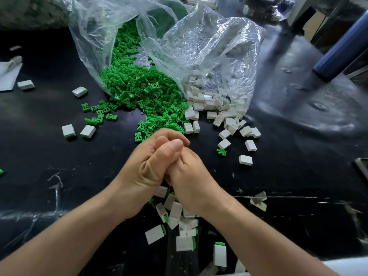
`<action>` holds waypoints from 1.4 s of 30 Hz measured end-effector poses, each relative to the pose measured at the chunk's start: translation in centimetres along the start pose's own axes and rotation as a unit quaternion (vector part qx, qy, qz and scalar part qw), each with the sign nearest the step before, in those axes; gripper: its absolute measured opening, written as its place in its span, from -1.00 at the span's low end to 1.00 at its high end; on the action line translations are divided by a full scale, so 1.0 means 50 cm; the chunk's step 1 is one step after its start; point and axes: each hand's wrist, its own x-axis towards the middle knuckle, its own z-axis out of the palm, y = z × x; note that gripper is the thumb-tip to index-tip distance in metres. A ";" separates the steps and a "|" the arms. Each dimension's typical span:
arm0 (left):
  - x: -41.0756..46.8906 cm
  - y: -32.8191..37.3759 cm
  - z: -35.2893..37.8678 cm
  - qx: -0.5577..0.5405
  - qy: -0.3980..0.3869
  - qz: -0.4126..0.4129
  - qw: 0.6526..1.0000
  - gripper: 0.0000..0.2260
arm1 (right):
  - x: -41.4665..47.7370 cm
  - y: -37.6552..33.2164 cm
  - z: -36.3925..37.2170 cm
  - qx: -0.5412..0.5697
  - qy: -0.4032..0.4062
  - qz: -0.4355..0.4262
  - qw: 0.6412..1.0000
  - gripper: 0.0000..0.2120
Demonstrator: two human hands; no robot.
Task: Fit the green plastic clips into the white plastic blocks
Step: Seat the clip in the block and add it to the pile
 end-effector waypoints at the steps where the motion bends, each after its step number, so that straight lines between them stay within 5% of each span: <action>1: 0.000 0.001 0.001 0.000 0.002 -0.001 1.000 -0.76 | -0.001 0.000 -0.001 -0.001 -0.001 0.001 1.000 -0.64; 5: 0.001 0.019 -0.008 -0.013 -0.045 -0.008 0.999 -0.58 | 0.001 -0.005 -0.026 0.108 -0.051 0.006 0.993 -0.67; 8: 0.001 0.038 -0.015 -0.001 -0.071 0.037 0.997 -0.71 | 0.007 -0.006 -0.058 0.268 -0.113 0.091 0.952 -0.54; 13: 0.004 0.037 -0.023 0.134 0.050 0.078 0.987 -0.85 | 0.012 0.000 -0.082 0.080 -0.027 0.122 0.989 -0.30; 22: -0.001 0.015 -0.030 0.336 0.035 0.158 0.928 -0.86 | 0.012 0.003 -0.065 -0.102 0.055 0.060 0.991 -0.55; 31: -0.001 0.021 -0.024 0.263 0.066 0.159 0.949 -0.85 | 0.016 0.016 -0.053 0.011 0.052 0.059 0.997 -0.58; 42: -0.001 0.042 -0.016 0.039 -0.010 0.107 0.993 -0.82 | 0.011 -0.006 -0.067 0.326 -0.160 0.147 0.920 -0.50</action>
